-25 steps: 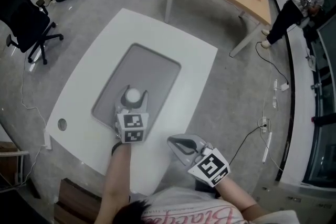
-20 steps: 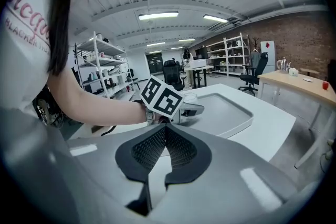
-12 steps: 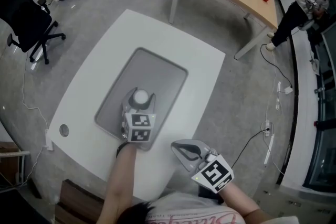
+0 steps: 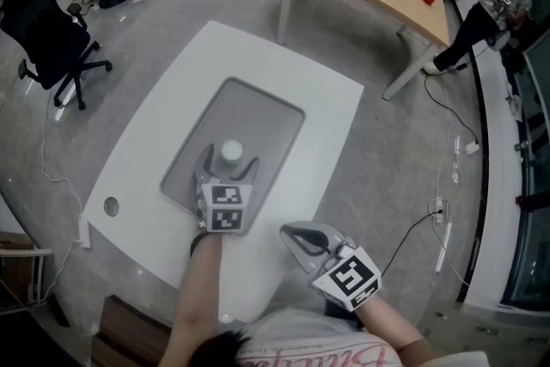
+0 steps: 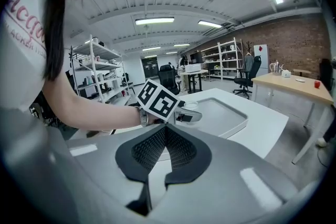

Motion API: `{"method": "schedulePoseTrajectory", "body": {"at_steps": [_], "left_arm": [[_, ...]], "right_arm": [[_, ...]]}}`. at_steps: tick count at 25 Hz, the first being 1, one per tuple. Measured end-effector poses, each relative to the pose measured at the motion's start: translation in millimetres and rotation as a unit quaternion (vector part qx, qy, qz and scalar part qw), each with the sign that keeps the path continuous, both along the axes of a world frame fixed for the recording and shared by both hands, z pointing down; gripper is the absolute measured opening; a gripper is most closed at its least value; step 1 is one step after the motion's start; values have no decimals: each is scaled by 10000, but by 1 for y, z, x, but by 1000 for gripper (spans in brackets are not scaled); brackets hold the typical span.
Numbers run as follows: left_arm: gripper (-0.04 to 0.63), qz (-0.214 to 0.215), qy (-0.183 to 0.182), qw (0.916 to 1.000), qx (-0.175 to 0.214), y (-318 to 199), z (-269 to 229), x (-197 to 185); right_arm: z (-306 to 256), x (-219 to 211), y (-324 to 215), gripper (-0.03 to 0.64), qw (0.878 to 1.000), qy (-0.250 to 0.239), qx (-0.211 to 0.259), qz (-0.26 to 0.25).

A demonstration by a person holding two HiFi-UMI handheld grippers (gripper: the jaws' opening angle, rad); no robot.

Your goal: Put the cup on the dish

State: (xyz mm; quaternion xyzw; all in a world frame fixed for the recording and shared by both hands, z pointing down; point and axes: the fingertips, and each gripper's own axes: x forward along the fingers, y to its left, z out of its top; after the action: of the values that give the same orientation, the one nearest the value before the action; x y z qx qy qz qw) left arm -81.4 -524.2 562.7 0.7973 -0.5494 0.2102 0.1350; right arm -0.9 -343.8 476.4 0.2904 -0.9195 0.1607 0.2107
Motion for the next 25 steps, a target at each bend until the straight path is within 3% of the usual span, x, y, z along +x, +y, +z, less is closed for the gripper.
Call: {"method": "schedulePoseTrajectory", "body": {"at_steps": [2, 5, 10, 16, 25], "left_arm": [[405, -78, 56, 10000, 9, 11, -9, -3], [265, -268, 173, 9993, 194, 33, -31, -7], [-2, -684, 423, 9929, 882, 73, -76, -14], [-2, -545, 708, 9857, 1429, 117, -120, -9], [-2, -411, 661, 9805, 1804, 159, -155, -8]], "right_arm": [[-4, 2, -4, 2, 9999, -26, 36, 120], [-11, 1, -6, 2, 9997, -109, 158, 158], [-21, -8, 0, 1, 9992, -177, 358, -4], [-33, -23, 10, 0, 9981, -241, 555, -88], [-59, -38, 16, 0, 9941, -292, 1042, 33]]}}
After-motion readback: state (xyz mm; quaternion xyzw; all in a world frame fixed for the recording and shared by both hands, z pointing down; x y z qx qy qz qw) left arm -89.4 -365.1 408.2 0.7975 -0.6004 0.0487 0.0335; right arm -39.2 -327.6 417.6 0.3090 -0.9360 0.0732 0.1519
